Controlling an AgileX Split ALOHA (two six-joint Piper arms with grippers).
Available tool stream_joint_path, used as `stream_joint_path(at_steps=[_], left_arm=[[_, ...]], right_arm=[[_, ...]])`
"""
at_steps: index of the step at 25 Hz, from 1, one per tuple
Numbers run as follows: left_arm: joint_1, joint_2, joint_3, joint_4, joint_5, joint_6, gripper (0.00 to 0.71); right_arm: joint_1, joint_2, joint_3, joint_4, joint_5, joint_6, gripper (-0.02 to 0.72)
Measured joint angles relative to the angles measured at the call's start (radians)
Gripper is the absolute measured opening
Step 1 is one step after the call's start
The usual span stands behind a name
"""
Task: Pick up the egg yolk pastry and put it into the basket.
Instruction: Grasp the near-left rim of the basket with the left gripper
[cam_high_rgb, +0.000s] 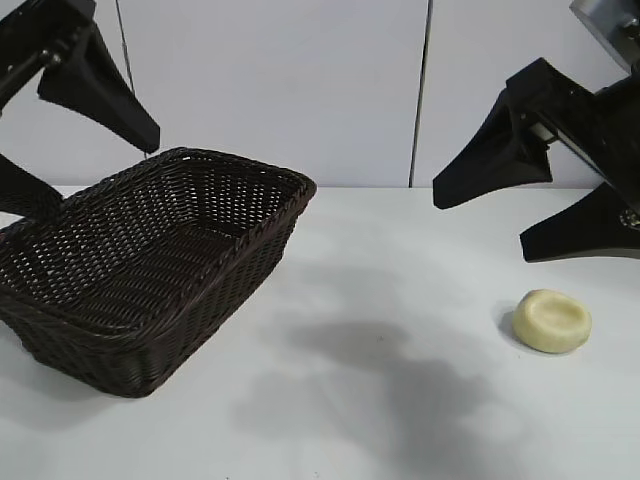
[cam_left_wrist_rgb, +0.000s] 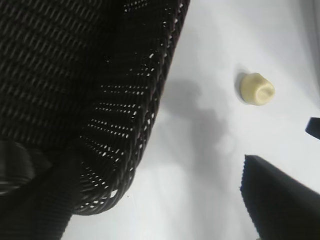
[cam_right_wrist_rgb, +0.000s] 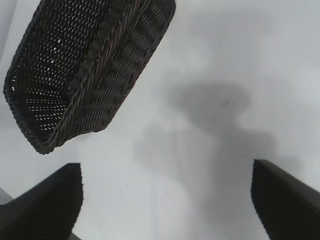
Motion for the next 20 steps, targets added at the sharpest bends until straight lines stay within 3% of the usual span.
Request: stream_joint_path(at_steps=[5, 7, 20], left_arm=[[0.0, -0.003, -0.059, 0.338, 0.118, -0.395, 0.634], [0.0, -0.001, -0.059, 0.408, 0.149, -0.5, 0.634], [0.0, 0.068, 0.063, 0.395, -0.006, -0.734, 0.634]], right_arm=[[0.0, 0.0, 0.0, 0.0, 0.0, 0.0, 0.654], [0.0, 0.0, 0.0, 0.0, 0.0, 0.0, 0.654], [0.0, 0.0, 0.0, 0.001, 0.0, 0.0, 0.654]])
